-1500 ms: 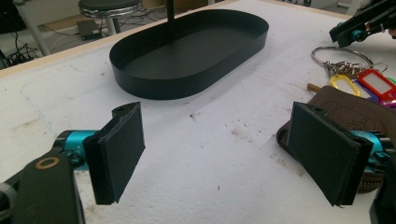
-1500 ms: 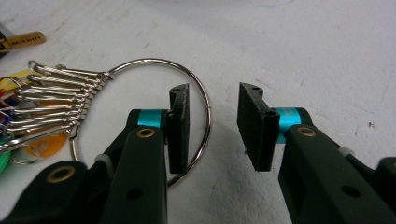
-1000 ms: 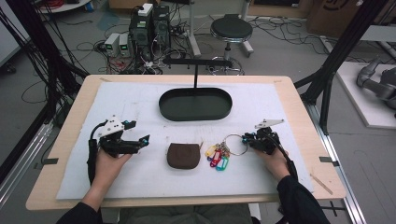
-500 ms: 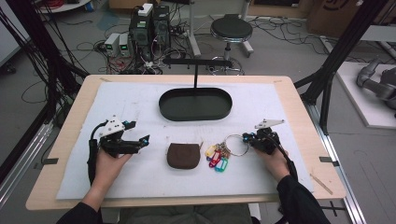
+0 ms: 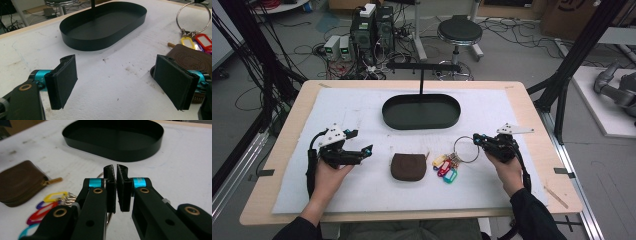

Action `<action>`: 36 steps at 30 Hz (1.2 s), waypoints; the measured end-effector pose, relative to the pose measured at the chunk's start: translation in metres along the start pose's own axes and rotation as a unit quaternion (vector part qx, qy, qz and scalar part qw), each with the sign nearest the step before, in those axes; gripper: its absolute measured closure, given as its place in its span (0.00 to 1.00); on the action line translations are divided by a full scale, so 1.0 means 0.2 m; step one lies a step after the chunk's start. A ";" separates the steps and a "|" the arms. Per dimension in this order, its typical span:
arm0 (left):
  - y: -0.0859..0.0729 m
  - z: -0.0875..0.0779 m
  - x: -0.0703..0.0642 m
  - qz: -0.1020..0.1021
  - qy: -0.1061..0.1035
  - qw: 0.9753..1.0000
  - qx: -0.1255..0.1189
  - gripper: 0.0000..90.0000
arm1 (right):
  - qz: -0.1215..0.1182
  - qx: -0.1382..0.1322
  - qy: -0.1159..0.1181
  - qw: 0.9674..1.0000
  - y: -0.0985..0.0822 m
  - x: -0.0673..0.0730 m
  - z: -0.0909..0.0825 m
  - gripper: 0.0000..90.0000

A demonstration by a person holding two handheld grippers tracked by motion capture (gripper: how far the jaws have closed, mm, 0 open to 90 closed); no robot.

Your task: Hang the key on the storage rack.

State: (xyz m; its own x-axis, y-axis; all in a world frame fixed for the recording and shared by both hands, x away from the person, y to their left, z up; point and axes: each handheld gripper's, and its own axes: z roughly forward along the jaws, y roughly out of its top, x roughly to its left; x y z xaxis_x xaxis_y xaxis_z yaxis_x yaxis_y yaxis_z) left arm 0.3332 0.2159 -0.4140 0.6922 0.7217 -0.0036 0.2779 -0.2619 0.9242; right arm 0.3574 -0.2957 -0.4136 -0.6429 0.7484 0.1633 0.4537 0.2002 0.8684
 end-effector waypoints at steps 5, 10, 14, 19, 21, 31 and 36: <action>0.00 0.00 0.00 0.000 0.000 1.000 0.000 0.21 | 0.011 -0.005 0.020 1.000 0.01 0.04 0.01 0.97; 0.00 0.00 0.00 0.000 -0.002 1.000 -0.001 0.21 | 0.019 0.006 0.035 0.999 0.00 0.05 0.01 0.97; 0.00 0.00 0.00 0.000 -0.004 1.000 0.000 0.21 | 0.030 0.019 0.045 0.998 0.00 0.05 0.01 0.96; 0.00 0.00 -0.01 0.002 -0.005 1.000 0.001 0.21 | 0.035 0.035 0.053 0.997 -0.01 0.05 0.01 0.96; 0.00 0.00 -0.01 0.003 -0.007 1.000 0.002 0.21 | 0.034 0.036 0.054 0.997 -0.01 0.05 0.01 0.96; 0.00 0.01 -0.01 0.005 -0.009 1.000 0.003 0.21 | 0.019 0.028 0.072 0.997 0.03 0.08 0.01 0.97; 0.00 0.01 -0.01 0.005 -0.011 1.000 0.003 0.21 | 0.010 0.017 0.075 0.997 0.08 0.09 -0.01 0.97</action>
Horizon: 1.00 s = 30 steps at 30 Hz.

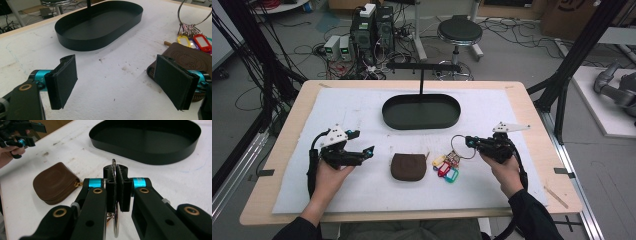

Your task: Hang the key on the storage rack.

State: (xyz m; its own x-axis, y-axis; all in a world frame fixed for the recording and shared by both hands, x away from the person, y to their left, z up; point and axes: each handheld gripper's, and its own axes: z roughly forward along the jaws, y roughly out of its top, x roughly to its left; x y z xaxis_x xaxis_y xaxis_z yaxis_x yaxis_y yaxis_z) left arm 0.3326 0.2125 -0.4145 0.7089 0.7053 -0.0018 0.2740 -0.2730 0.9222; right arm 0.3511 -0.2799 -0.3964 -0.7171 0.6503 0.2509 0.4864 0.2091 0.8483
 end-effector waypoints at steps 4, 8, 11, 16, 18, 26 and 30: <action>0.00 0.00 0.00 0.002 -0.002 1.000 0.000 0.21 | 0.001 -0.010 0.000 1.000 0.03 0.01 -0.02 0.97; 0.00 0.00 0.00 0.000 -0.002 1.000 -0.002 0.21 | -0.006 -0.018 0.000 1.000 0.06 0.02 -0.03 0.97; 0.00 0.00 0.00 -0.002 -0.002 1.000 -0.002 0.21 | -0.018 -0.018 0.001 1.000 0.08 0.03 -0.03 0.97; 0.01 0.00 -0.01 0.000 -0.005 1.000 -0.005 0.21 | -0.041 -0.017 0.007 0.999 0.15 0.07 -0.04 0.97; 0.01 0.00 -0.01 -0.001 -0.005 1.000 -0.005 0.21 | -0.044 -0.019 0.008 0.999 0.17 0.07 -0.05 0.97; 0.01 0.00 -0.01 0.000 -0.006 1.000 -0.008 0.21 | -0.060 -0.030 0.014 0.998 0.25 0.08 -0.08 0.97; 0.01 0.00 -0.01 0.000 -0.006 1.000 -0.009 0.21 | -0.064 -0.036 0.018 0.997 0.29 0.08 -0.09 0.97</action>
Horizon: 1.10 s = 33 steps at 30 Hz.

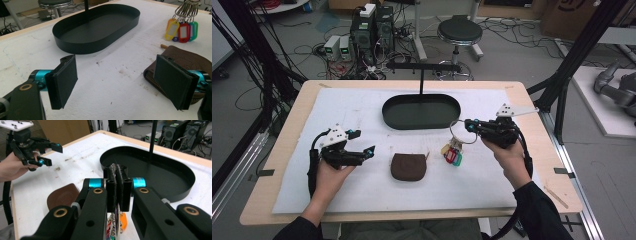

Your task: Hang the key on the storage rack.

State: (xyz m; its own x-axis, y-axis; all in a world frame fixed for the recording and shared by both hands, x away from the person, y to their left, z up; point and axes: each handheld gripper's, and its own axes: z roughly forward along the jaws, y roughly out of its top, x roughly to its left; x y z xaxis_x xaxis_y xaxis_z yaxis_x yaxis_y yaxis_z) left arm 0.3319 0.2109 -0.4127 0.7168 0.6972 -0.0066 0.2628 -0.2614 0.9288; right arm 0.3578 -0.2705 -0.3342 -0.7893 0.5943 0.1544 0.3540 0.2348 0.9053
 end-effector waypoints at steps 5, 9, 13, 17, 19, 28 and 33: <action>0.00 0.00 0.00 0.000 0.000 1.000 0.000 0.21 | -0.008 -0.003 0.002 1.000 0.06 0.00 -0.01 0.97; 0.00 0.00 0.00 0.000 -0.001 1.000 -0.001 0.21 | -0.017 -0.007 0.003 1.000 0.11 0.01 -0.02 0.97; 0.00 0.00 0.00 0.000 -0.002 1.000 -0.002 0.21 | -0.024 -0.016 0.002 1.000 0.15 0.01 -0.02 0.97; 0.00 0.00 0.00 -0.001 -0.002 1.000 -0.003 0.21 | -0.033 -0.017 0.003 0.999 0.19 0.00 -0.01 0.97; 0.00 0.00 0.00 -0.001 -0.003 1.000 -0.003 0.21 | -0.033 -0.018 0.003 0.999 0.20 0.00 0.00 0.97; 0.00 0.00 0.00 0.000 -0.004 1.000 -0.002 0.21 | -0.047 -0.032 -0.007 0.998 0.28 -0.03 0.02 0.97; 0.00 0.00 0.01 -0.002 -0.004 1.000 -0.004 0.21 | -0.054 -0.040 -0.016 0.998 0.33 -0.03 0.03 0.97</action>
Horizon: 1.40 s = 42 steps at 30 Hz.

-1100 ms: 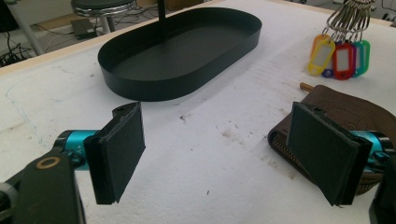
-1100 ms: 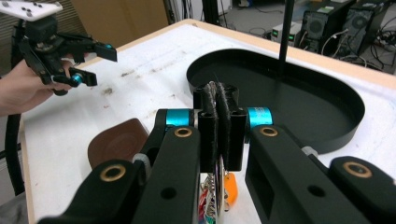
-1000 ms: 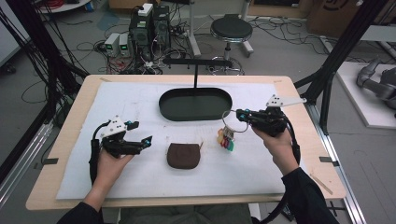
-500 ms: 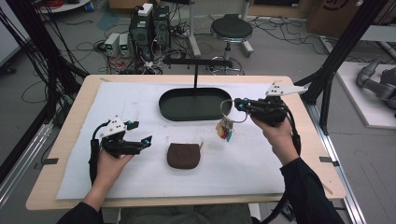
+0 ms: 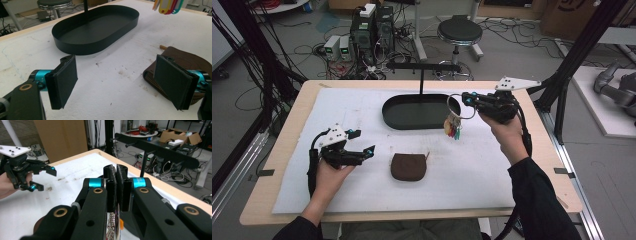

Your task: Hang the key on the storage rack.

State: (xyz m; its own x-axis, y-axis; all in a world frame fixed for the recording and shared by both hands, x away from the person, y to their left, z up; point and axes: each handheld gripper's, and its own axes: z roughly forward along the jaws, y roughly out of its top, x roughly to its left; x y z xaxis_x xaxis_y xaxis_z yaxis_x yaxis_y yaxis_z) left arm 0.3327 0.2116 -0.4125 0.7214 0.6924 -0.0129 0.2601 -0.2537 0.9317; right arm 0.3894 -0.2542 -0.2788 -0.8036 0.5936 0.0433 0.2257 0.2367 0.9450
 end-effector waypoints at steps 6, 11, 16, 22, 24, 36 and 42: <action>0.00 0.00 0.00 0.000 -0.001 1.000 0.000 0.21 | -0.005 -0.002 -0.001 1.000 0.05 -0.01 0.05 0.97; 0.00 0.00 0.00 -0.001 0.000 1.000 -0.001 0.21 | -0.004 -0.002 -0.001 1.000 0.07 -0.03 0.09 0.97; 0.00 -0.01 0.01 -0.002 0.000 1.000 -0.001 0.21 | -0.006 0.000 -0.006 1.000 0.09 -0.06 0.13 0.97; 0.00 -0.01 0.01 -0.001 -0.001 1.000 0.000 0.21 | -0.009 -0.008 -0.009 1.000 0.12 -0.10 0.15 0.98; 0.00 -0.01 0.01 -0.001 -0.001 1.000 0.000 0.21 | -0.005 -0.005 -0.012 1.000 0.12 -0.11 0.17 0.98; -0.01 -0.01 0.02 -0.002 0.002 1.000 0.001 0.21 | -0.011 0.006 -0.026 1.000 0.16 -0.18 0.26 0.98; -0.02 -0.01 0.02 -0.004 0.001 1.000 0.001 0.21 | -0.009 0.015 -0.032 0.999 0.17 -0.22 0.30 0.98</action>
State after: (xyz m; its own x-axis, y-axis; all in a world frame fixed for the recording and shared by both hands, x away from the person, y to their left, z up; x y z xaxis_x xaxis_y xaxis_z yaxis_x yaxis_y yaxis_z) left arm 0.3338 0.2172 -0.4147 0.7179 0.6959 -0.0188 0.2665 -0.2499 0.9309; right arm 0.4658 -0.2259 -0.2682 -0.7712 0.6366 0.0053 0.2290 0.2697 0.9353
